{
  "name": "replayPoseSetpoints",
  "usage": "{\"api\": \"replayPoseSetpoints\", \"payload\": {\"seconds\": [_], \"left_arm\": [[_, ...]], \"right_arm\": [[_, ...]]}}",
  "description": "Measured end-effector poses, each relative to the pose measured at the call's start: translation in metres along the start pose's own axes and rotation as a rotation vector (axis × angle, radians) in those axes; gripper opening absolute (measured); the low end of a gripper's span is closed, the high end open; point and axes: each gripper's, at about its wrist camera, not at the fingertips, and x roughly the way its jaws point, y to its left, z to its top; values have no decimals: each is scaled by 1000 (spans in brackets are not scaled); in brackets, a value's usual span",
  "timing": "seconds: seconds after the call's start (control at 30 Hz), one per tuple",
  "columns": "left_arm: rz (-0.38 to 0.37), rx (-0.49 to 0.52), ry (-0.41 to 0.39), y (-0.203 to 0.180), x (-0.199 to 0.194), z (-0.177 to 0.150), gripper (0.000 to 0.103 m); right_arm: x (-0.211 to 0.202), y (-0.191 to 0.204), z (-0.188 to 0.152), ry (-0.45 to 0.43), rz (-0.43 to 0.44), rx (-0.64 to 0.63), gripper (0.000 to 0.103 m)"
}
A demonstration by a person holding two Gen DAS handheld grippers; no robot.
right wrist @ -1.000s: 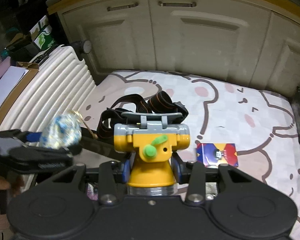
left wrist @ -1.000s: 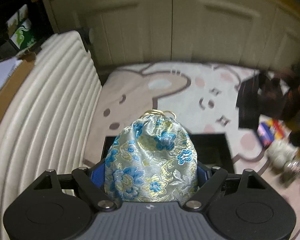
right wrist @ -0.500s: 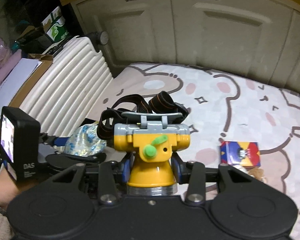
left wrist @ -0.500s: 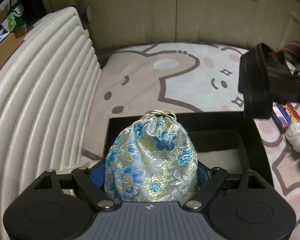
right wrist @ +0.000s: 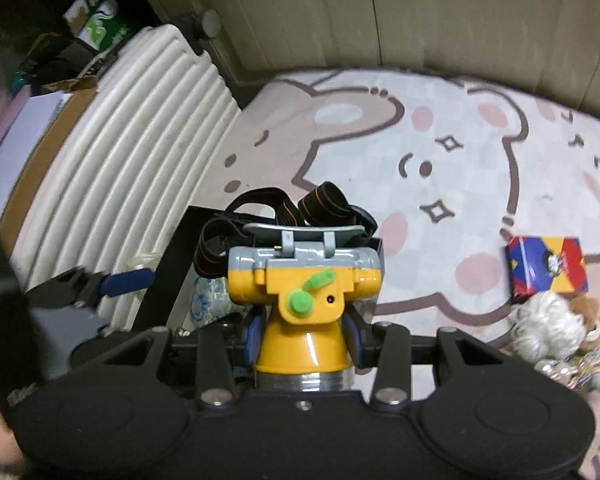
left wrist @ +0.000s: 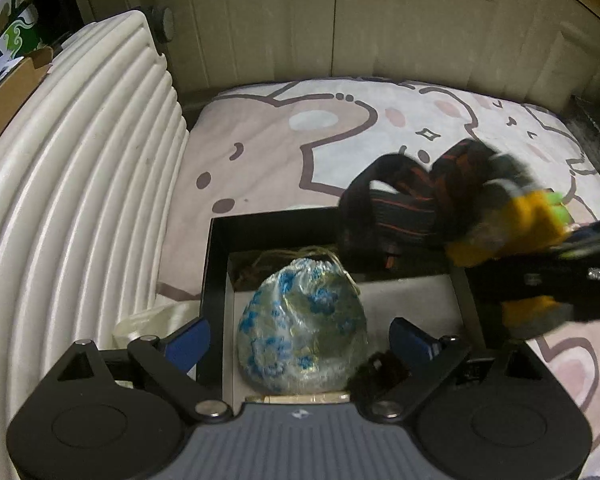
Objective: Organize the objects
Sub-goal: 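Open the left tool to drop the pouch in the box while the right tool releases the headlamp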
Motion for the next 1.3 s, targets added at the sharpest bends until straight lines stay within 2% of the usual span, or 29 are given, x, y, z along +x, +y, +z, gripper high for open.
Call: {"api": "replayPoseSetpoints", "payload": {"seconds": [0.3, 0.37, 0.43, 0.47, 0.83, 1.3], "left_arm": [[25, -40, 33, 10, -1, -2, 96], [33, -43, 41, 11, 1, -3, 96], [36, -50, 44, 13, 2, -3, 96], [35, -54, 46, 14, 2, -3, 96], [39, -58, 52, 11, -1, -3, 96], [71, -147, -4, 12, -36, 2, 100]], "right_arm": [[29, 23, 1, 31, -57, -65, 43], [35, 22, 1, 50, -64, -68, 46], [34, 22, 3, 41, -62, -67, 56], [32, 21, 3, 34, -59, -65, 57], [21, 10, 4, 24, -46, -26, 55], [-10, -15, 1, -49, -45, -14, 56]]}}
